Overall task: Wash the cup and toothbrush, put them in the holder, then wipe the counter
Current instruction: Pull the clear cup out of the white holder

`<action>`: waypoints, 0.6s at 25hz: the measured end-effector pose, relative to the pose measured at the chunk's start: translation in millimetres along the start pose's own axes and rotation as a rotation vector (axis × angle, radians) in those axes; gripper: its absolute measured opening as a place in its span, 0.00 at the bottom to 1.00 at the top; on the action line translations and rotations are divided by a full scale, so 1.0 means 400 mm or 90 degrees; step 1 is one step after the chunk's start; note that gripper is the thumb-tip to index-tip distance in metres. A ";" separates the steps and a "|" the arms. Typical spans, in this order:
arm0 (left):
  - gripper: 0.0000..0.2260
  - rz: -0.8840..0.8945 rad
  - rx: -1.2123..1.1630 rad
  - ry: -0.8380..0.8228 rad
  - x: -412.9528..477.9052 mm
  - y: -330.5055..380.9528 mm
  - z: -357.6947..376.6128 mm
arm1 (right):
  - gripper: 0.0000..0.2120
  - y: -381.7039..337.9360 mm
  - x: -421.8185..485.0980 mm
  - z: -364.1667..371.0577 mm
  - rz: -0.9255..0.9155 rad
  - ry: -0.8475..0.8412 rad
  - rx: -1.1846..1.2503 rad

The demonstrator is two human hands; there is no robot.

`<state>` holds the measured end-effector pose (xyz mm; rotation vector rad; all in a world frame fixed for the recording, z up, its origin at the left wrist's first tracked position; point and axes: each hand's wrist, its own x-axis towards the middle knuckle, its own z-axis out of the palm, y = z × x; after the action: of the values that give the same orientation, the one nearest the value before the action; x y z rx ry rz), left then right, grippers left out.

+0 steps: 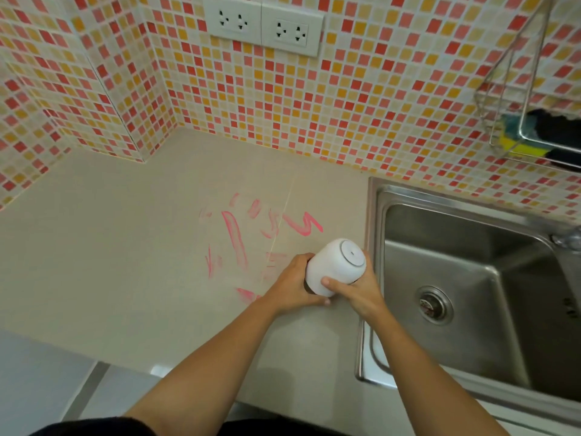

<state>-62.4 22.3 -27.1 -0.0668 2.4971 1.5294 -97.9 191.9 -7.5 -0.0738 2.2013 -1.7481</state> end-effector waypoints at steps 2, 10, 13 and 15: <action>0.40 0.004 0.003 0.010 -0.001 -0.003 0.008 | 0.46 0.002 0.006 -0.003 0.014 -0.001 0.003; 0.34 -0.006 -0.044 0.037 -0.008 0.010 0.014 | 0.42 -0.014 0.011 -0.022 0.008 -0.026 -0.015; 0.34 -0.001 -0.043 0.034 -0.012 0.010 0.015 | 0.40 -0.027 0.007 -0.025 -0.012 -0.009 -0.028; 0.35 -0.007 -0.038 0.038 -0.012 0.012 0.013 | 0.37 -0.045 0.002 -0.025 -0.032 0.007 -0.043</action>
<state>-57.8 28.7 -24.2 -0.1370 2.4930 1.6202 -104.3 196.5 11.5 -0.1370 2.2841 -1.7041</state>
